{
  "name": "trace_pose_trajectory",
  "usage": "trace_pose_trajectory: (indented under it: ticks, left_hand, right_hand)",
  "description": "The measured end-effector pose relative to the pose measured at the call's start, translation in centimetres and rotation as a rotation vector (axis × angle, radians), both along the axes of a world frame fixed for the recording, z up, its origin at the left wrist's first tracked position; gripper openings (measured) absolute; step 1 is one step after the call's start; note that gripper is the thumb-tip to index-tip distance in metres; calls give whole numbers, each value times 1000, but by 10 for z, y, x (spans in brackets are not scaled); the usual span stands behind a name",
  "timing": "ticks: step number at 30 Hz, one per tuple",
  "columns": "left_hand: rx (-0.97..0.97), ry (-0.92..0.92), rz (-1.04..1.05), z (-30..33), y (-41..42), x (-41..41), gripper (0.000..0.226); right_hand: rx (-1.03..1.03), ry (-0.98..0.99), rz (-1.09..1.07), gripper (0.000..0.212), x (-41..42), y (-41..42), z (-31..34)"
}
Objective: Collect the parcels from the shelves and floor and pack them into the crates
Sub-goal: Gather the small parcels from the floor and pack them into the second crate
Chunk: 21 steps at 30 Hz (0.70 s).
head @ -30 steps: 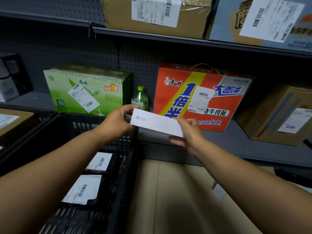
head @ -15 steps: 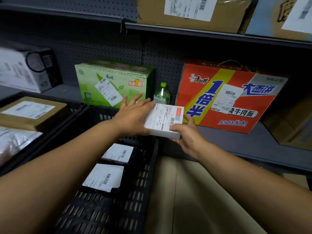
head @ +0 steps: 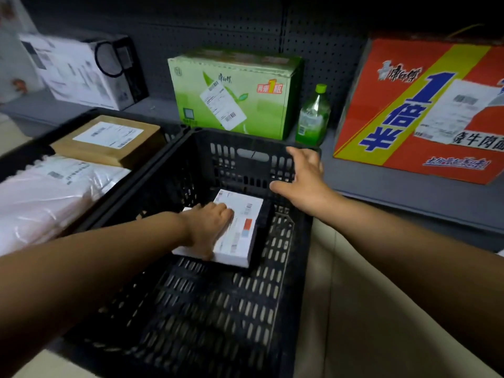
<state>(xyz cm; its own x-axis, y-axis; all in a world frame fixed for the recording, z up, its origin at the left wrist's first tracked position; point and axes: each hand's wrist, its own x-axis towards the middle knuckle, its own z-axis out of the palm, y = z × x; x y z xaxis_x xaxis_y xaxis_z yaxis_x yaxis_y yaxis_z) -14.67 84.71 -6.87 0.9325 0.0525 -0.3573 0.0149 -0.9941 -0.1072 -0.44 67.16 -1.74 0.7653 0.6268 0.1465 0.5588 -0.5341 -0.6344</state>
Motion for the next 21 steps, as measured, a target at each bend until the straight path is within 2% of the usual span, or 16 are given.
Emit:
trace_pose_trajectory:
  ticks: [4,9,15,21]
  left_hand:
    - [84,192,-122,-52,6,-32,110]
    - [80,142,-179,-85,5,-39,110]
    - [115,109,-301,-109,17,-54,118]
    - [125,170,-228,-122,14,-60,118]
  right_hand:
    - [-122,-92,20,77,-2,7,-8]
    - [-212,-259,-9,70,-8,11,-14]
    - [-215,-304,-22,62,-6,11,-17]
    - [-219,-318,-19,55,-6,11,-20]
